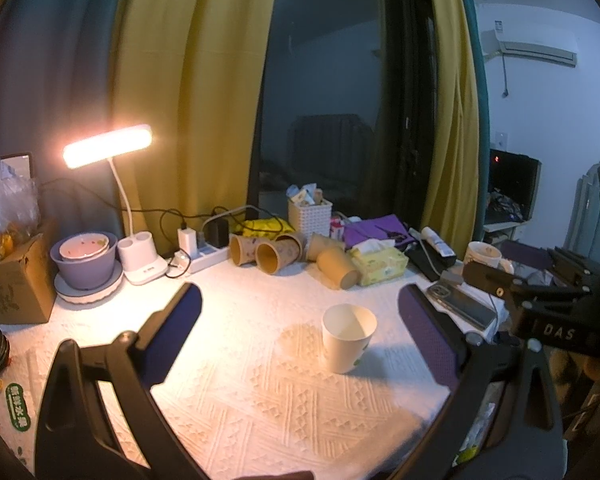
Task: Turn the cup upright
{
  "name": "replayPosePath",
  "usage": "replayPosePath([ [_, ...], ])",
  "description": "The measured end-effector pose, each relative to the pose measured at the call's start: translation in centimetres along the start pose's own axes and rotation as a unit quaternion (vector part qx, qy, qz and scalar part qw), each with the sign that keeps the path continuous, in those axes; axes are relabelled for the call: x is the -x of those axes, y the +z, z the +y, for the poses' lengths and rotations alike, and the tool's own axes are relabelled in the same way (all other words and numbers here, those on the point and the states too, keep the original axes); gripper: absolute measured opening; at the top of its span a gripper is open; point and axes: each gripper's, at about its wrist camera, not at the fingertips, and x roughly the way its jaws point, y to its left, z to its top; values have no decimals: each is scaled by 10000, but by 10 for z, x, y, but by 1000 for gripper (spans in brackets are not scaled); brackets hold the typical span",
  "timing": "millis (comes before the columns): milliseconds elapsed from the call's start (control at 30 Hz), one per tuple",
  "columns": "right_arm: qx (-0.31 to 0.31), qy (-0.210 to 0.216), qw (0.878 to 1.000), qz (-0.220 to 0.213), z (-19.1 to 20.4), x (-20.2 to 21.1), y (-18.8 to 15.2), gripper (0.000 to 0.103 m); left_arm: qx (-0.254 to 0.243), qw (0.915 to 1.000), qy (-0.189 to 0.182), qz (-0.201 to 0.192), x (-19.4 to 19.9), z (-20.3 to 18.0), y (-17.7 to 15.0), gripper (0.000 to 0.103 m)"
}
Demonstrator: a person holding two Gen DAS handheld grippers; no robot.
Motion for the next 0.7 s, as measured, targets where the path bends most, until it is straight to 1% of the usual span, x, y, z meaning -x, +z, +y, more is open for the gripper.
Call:
replayPosePath([
  [700, 0, 0, 10000, 10, 0, -1, -1, 81, 36, 10000, -42, 42, 1, -3, -5, 99],
])
